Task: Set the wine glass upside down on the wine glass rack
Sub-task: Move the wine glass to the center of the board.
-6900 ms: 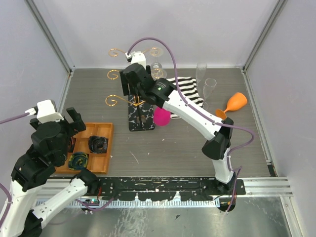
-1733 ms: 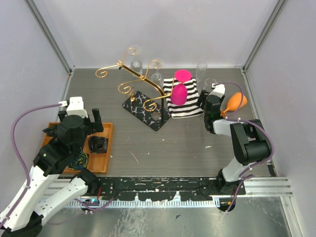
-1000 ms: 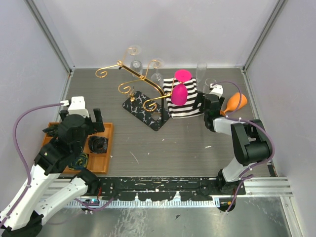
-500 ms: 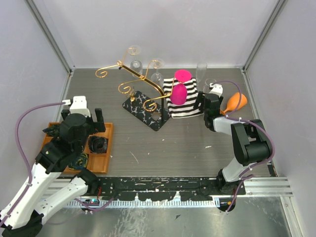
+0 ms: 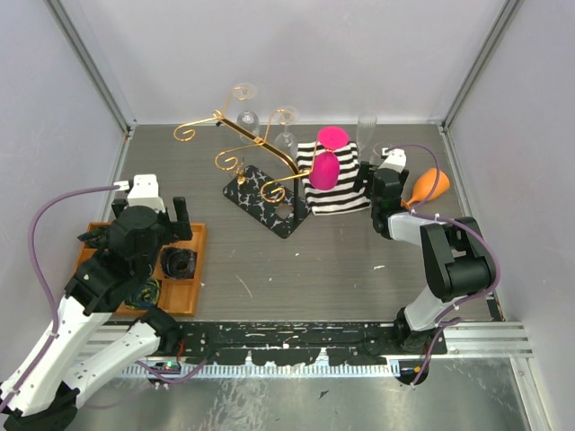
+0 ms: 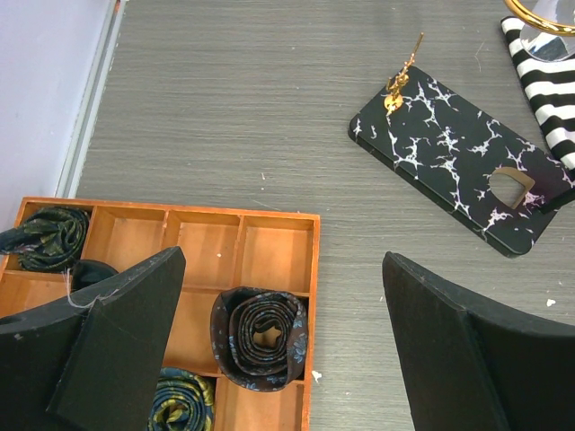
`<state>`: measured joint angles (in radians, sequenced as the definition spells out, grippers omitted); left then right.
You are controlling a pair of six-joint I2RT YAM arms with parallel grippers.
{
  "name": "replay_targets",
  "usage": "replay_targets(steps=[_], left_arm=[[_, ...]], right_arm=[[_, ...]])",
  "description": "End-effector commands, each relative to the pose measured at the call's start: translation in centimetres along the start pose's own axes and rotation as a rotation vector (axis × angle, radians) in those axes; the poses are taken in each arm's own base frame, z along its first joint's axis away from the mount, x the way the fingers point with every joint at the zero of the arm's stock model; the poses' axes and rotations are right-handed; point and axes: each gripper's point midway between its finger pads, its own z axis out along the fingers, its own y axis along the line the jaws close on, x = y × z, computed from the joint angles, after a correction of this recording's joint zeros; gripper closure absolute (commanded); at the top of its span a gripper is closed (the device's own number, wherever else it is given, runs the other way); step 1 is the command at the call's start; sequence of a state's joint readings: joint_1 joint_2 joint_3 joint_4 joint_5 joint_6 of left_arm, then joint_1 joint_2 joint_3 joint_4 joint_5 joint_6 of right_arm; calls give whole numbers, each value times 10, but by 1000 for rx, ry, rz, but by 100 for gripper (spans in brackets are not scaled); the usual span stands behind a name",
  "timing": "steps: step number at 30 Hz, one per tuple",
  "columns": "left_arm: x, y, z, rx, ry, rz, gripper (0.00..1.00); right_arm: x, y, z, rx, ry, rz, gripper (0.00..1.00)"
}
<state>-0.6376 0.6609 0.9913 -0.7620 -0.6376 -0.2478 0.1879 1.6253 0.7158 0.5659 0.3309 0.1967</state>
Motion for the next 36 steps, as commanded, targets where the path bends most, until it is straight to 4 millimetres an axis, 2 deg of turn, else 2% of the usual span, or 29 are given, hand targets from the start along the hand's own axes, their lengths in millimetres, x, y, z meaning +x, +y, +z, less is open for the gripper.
replay_targets(steps=[1,8,13,22,36], left_arm=[[2,-1,2,-3,-5,-15,2],[2,0,2,-6,-4,-14,2],[2,0,2,-5,-4,-12,2],[1,0,1,-3,-10,-16,2],[1,-1,0,4,-9,-15,2]], right_arm=[[-42,3,1,-2,-131,22,10],[-53,7,5,-7,-157,5,12],[-60,9,6,-15,-167,-4,26],[-68,-4,-2,50,-177,-17,38],[-86,-10,-21,61,-211,-20,43]])
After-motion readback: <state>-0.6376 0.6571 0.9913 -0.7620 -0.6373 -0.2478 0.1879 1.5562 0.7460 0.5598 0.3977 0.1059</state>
